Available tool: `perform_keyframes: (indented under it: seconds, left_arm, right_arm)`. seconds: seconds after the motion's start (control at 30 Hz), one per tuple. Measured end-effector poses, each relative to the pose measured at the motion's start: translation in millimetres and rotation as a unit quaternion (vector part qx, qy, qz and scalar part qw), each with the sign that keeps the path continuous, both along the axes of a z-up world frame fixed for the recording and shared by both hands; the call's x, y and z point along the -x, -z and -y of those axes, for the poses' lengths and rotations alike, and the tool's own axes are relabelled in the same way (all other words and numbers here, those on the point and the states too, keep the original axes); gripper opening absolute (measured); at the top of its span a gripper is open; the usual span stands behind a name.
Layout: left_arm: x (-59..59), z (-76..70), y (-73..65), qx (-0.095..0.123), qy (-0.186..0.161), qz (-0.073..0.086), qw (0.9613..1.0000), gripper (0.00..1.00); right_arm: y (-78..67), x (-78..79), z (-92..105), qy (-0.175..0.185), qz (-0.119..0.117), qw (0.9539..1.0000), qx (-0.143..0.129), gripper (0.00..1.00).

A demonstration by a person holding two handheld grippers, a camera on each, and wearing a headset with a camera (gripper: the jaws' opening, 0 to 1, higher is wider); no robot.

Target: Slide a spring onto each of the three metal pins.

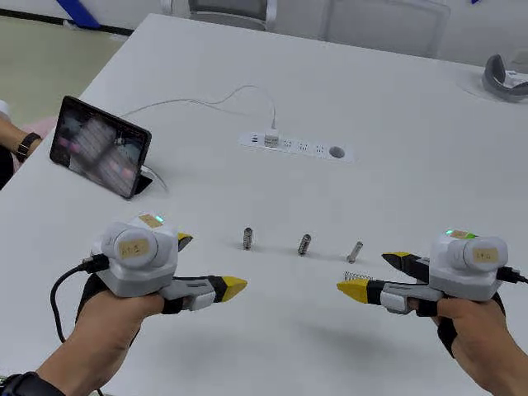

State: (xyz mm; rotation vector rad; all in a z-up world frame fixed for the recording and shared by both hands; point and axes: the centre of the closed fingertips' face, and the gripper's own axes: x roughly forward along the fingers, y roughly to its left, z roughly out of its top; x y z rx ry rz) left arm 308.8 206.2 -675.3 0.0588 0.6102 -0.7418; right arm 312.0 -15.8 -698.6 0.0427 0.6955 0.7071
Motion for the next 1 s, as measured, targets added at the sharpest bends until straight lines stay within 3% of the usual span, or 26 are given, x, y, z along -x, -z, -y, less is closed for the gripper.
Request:
perform_keyframes:
  seconds: [1.0]
  left_arm:
    - [1.8, 7.9, -0.6, 0.009, 0.003, -0.001, 1.0, 0.76]
  right_arm:
    - [7.8, 26.3, 12.2, 0.024, -0.008, 0.9997, -0.005, 0.83]
